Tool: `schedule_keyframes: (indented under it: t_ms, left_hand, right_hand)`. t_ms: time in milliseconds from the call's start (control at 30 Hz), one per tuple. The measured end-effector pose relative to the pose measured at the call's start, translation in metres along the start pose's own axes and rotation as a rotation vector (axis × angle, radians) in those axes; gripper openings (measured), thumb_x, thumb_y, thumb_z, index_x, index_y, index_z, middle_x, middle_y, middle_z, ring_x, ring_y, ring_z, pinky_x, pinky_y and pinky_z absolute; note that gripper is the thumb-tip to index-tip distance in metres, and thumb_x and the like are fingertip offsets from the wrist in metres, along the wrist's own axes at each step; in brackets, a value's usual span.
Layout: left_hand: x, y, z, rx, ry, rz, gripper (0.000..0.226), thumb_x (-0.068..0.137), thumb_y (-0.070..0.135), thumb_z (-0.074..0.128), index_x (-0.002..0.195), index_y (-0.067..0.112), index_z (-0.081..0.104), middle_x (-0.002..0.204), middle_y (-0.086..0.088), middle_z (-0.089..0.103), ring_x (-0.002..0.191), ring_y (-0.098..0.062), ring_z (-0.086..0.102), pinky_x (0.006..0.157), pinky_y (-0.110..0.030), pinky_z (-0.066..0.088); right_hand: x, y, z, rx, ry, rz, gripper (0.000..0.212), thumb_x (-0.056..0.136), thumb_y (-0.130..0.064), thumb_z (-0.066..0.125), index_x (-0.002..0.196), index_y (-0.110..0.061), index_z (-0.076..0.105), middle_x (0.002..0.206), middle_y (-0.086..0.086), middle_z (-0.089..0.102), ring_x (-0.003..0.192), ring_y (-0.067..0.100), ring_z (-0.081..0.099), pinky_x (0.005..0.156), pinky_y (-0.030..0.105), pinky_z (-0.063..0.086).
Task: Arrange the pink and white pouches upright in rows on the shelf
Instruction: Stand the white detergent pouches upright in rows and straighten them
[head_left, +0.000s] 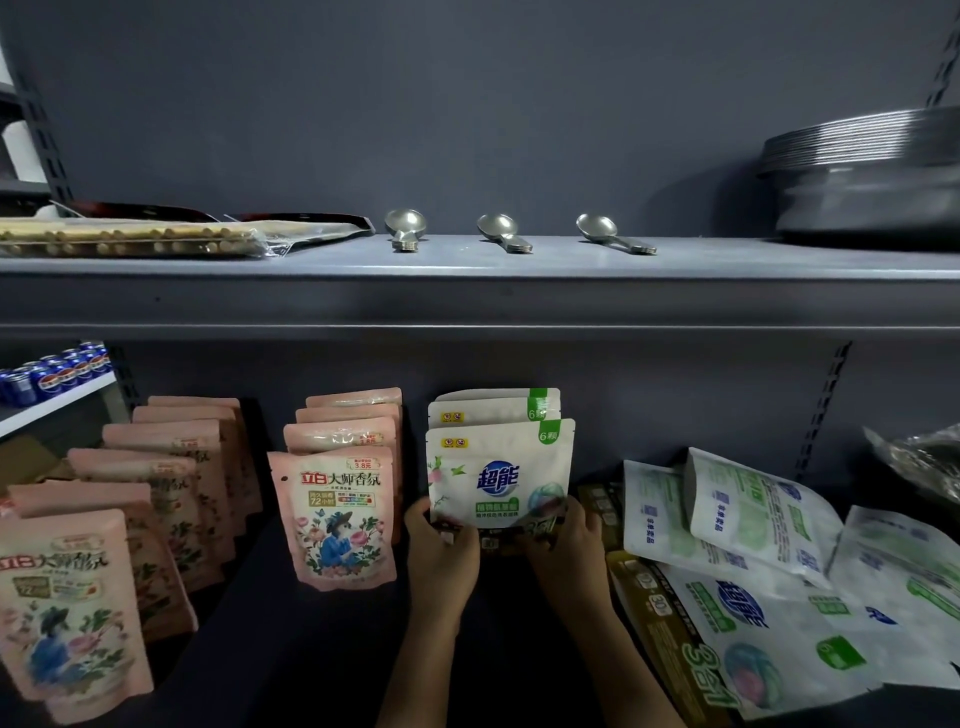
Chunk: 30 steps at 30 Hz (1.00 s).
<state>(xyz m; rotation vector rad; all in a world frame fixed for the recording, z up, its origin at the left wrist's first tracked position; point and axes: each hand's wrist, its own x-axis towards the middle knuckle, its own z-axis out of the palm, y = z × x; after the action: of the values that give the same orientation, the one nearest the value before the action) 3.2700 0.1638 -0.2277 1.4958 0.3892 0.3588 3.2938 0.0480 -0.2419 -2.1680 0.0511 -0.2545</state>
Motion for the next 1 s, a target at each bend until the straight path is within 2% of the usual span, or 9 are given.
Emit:
schedule_keyframes:
  t_ms: [233, 333, 433, 500, 567, 633, 733, 833, 1000]
  left_hand:
    - [0.006, -0.002, 0.001, 0.01, 0.004, 0.002, 0.053, 0.086, 0.012, 0.058, 0.134, 0.018, 0.036, 0.091, 0.012, 0.05, 0.077, 0.0, 0.048, 0.079, -0.027, 0.037]
    - [0.003, 0.001, 0.001, 0.052, 0.0, 0.038, 0.05, 0.086, 0.009, 0.056, 0.133, 0.014, 0.039, 0.112, 0.002, 0.059, 0.081, -0.002, 0.052, 0.077, -0.026, 0.039]
    - [-0.004, 0.013, 0.005, 0.06, 0.03, 0.107, 0.064, 0.087, 0.004, 0.057, 0.143, 0.01, 0.026, 0.128, -0.001, 0.051, 0.105, -0.011, 0.051, 0.078, -0.019, 0.041]
    - [-0.008, 0.021, 0.01, 0.044, 0.062, 0.158, 0.071, 0.087, 0.006, 0.058, 0.146, 0.013, 0.019, 0.138, -0.006, 0.044, 0.117, -0.015, 0.05, 0.064, -0.011, 0.046]
    - [-0.013, 0.027, 0.015, 0.009, 0.096, 0.225, 0.074, 0.087, 0.008, 0.06, 0.146, 0.021, 0.017, 0.142, -0.006, 0.04, 0.113, -0.011, 0.051, 0.055, -0.008, 0.046]
    - [-0.019, 0.031, 0.021, 0.014, 0.124, 0.299, 0.071, 0.086, 0.009, 0.061, 0.144, 0.019, 0.021, 0.14, -0.005, 0.041, 0.113, -0.009, 0.051, 0.069, -0.011, 0.052]
    - [-0.032, 0.039, 0.034, 0.077, 0.122, 0.377, 0.065, 0.087, 0.014, 0.06, 0.143, 0.016, 0.026, 0.139, -0.001, 0.039, 0.123, -0.012, 0.046, 0.096, -0.028, 0.048]
    - [-0.045, 0.044, 0.057, 0.123, 0.028, 0.419, 0.047, 0.09, 0.014, 0.056, 0.134, 0.015, 0.04, 0.128, 0.001, 0.048, 0.116, -0.01, 0.049, 0.091, -0.019, 0.041]
    - [-0.057, 0.031, 0.101, 0.238, -0.207, 0.407, 0.033, 0.092, 0.015, 0.053, 0.124, 0.012, 0.051, 0.126, -0.003, 0.057, 0.111, -0.008, 0.053, 0.089, -0.017, 0.04]
  right_hand:
    - [0.003, 0.001, -0.002, -0.015, -0.02, 0.007, 0.063, 0.083, -0.021, 0.069, 0.135, -0.009, 0.036, 0.135, 0.012, 0.039, 0.122, 0.024, 0.044, 0.088, 0.02, 0.035]
    - [0.005, 0.001, -0.004, -0.005, -0.041, 0.041, 0.065, 0.082, -0.023, 0.07, 0.134, -0.008, 0.036, 0.135, 0.013, 0.041, 0.123, 0.025, 0.044, 0.093, 0.025, 0.039]
    - [0.008, 0.001, -0.007, 0.006, -0.053, 0.086, 0.065, 0.082, -0.025, 0.07, 0.134, -0.005, 0.036, 0.134, 0.015, 0.045, 0.122, 0.027, 0.045, 0.095, 0.032, 0.041]
    - [0.009, 0.002, -0.011, 0.011, -0.051, 0.103, 0.062, 0.084, -0.023, 0.067, 0.135, -0.006, 0.036, 0.135, 0.015, 0.045, 0.122, 0.027, 0.047, 0.096, 0.034, 0.043]
    - [0.009, 0.004, -0.016, 0.019, -0.047, 0.102, 0.061, 0.083, -0.019, 0.067, 0.135, -0.006, 0.037, 0.137, 0.014, 0.045, 0.123, 0.028, 0.048, 0.1, 0.037, 0.046]
    - [0.009, 0.007, -0.022, 0.019, -0.029, 0.091, 0.061, 0.081, -0.018, 0.068, 0.134, -0.007, 0.039, 0.136, 0.014, 0.047, 0.122, 0.029, 0.049, 0.1, 0.04, 0.047]
    - [0.008, 0.009, -0.039, -0.047, 0.025, 0.036, 0.047, 0.083, -0.019, 0.063, 0.126, -0.007, 0.048, 0.127, 0.012, 0.054, 0.114, 0.027, 0.051, 0.087, 0.027, 0.042]
    - [0.003, 0.012, -0.062, -0.065, 0.088, 0.007, 0.035, 0.091, -0.016, 0.053, 0.124, -0.003, 0.052, 0.124, 0.014, 0.058, 0.116, 0.032, 0.051, 0.091, 0.03, 0.039]
    - [-0.007, 0.036, -0.102, 0.007, 0.156, 0.086, 0.042, 0.089, 0.002, 0.043, 0.13, -0.003, 0.048, 0.125, 0.015, 0.059, 0.118, 0.032, 0.053, 0.089, 0.028, 0.04]
